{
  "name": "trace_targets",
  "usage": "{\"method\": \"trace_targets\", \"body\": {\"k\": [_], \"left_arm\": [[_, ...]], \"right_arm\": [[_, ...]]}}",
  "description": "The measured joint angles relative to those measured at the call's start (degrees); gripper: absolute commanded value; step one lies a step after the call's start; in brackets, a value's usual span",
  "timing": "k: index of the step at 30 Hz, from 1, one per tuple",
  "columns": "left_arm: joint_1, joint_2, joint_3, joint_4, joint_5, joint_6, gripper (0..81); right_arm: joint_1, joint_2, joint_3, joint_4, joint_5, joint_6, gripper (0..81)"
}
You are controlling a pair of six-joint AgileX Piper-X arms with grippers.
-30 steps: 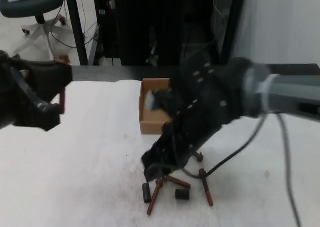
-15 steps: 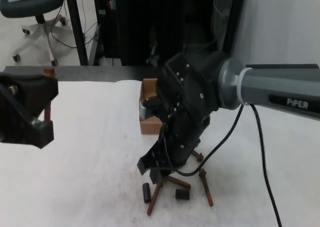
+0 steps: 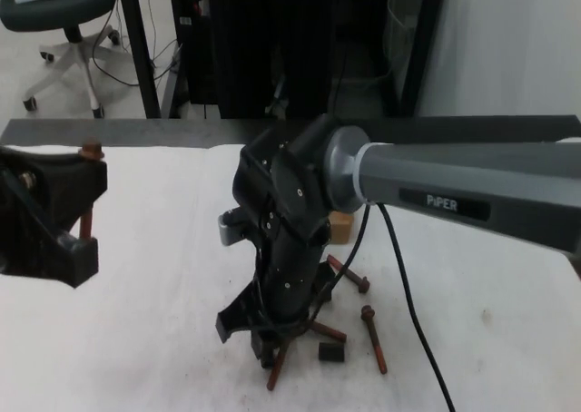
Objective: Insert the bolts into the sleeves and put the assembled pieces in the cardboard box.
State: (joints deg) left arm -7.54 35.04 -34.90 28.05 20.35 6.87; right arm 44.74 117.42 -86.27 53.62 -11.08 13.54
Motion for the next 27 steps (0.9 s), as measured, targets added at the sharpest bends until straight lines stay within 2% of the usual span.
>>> {"method": "trace_targets", "body": {"k": [5, 11, 27], "left_arm": [[0.00, 0.00, 0.00, 1.12, 0.00, 1.58, 0.2], [0.00, 0.00, 0.00, 1.22, 0.00, 1.74, 0.2], [0.00, 0.00, 0.00, 1.47, 0.00, 2.16, 0.2]], "right_arm": [[0.00, 0.31, -0.20, 1.44, 3.05, -0.21, 27.2], [0.00, 0.31, -0.28, 1.44, 3.41, -0.21, 30.6], [0.85, 2.47, -0.73, 0.87, 3.41, 0.66, 30.6]]}}
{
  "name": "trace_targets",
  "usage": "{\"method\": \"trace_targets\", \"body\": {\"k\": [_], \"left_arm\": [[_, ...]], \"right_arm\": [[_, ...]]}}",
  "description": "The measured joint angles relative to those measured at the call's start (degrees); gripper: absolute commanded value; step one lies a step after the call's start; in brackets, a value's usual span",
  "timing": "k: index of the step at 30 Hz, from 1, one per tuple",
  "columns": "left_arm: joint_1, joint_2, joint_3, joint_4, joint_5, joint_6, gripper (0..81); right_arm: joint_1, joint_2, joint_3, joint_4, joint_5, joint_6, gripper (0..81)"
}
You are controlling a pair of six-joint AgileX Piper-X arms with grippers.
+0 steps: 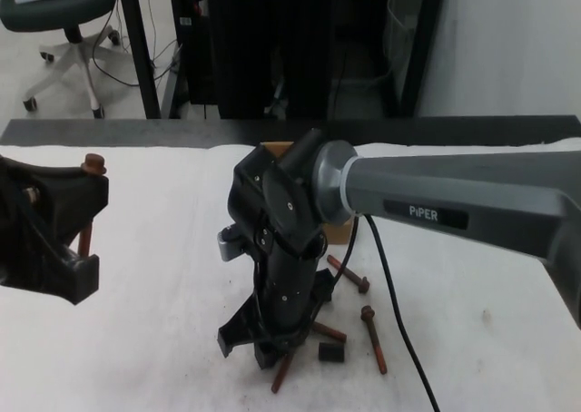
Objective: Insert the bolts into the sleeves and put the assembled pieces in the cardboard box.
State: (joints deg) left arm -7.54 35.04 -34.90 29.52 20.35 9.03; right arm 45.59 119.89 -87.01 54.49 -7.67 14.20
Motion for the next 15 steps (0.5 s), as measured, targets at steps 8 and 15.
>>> {"method": "trace_targets", "body": {"k": [8, 15], "left_arm": [[0.00, 0.00, 0.00, 0.00, 0.00, -0.02, 0.2], [0.00, 0.00, 0.00, 0.00, 0.00, -0.02, 0.2]], "right_arm": [[0.13, 0.00, 0.00, -0.32, 0.21, 0.17, 30.6], [0.34, 0.00, 0.00, -2.53, 0.36, 0.30, 30.6]]}}
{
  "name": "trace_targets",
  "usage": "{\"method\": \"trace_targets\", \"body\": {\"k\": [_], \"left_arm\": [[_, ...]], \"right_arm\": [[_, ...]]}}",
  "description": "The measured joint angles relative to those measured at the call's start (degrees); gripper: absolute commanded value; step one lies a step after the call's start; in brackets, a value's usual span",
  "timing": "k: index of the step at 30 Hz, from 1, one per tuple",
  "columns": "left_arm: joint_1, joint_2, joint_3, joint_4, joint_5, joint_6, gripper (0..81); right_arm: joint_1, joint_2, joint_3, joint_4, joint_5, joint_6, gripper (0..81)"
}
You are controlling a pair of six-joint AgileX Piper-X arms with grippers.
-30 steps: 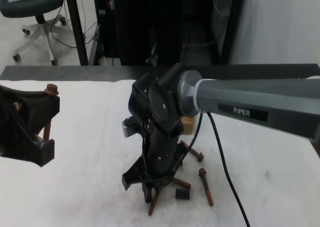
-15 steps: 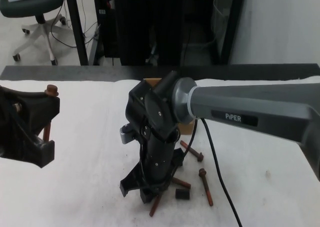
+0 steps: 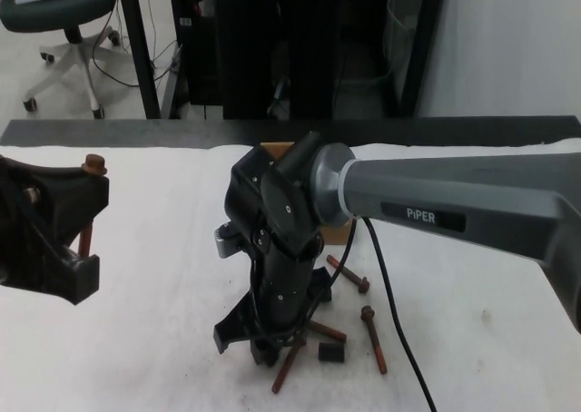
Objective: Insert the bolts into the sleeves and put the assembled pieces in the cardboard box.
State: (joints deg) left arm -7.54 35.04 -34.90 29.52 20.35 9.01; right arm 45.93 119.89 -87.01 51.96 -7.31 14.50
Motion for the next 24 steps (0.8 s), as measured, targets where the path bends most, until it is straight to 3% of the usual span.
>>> {"method": "trace_targets", "body": {"k": [24], "left_arm": [[0.00, 0.00, 0.00, 0.00, 0.00, 0.00, 0.2]], "right_arm": [[0.00, 0.00, 0.00, 1.42, 0.00, -1.17, 30.6]]}}
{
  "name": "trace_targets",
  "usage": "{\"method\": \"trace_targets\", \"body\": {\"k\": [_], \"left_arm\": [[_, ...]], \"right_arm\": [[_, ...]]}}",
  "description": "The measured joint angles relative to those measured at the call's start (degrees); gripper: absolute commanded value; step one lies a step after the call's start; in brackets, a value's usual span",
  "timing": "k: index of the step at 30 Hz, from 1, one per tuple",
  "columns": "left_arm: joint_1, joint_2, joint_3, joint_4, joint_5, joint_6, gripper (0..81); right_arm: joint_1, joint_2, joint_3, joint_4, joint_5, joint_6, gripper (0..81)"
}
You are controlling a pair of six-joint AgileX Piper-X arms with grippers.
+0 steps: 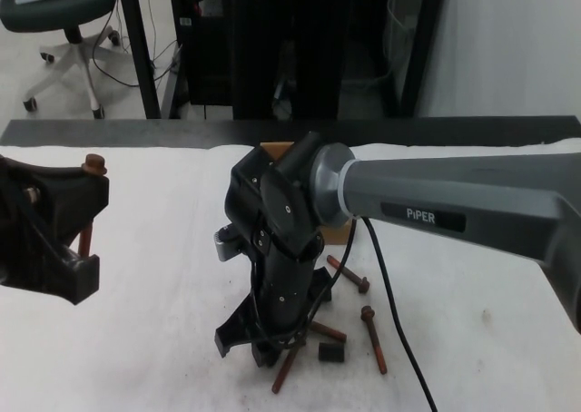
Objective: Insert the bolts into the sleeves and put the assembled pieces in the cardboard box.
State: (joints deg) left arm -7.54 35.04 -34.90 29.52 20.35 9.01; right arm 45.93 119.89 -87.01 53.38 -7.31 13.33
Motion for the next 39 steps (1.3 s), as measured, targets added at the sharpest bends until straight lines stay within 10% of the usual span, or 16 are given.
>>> {"method": "trace_targets", "body": {"k": [24, 32, 39], "left_arm": [[0.00, 0.00, 0.00, 0.00, 0.00, 0.00, 0.2], [0.00, 0.00, 0.00, 0.00, 0.00, 0.00, 0.2], [0.00, 0.00, 0.00, 0.00, 0.00, 0.00, 0.2]], "right_arm": [[0.00, 0.00, 0.00, 0.40, 0.00, -2.71, 30.3], [0.00, 0.00, 0.00, 0.00, 0.00, -2.71, 0.6], [0.00, 0.00, 0.00, -1.68, 0.00, -2.71, 0.9]]}}
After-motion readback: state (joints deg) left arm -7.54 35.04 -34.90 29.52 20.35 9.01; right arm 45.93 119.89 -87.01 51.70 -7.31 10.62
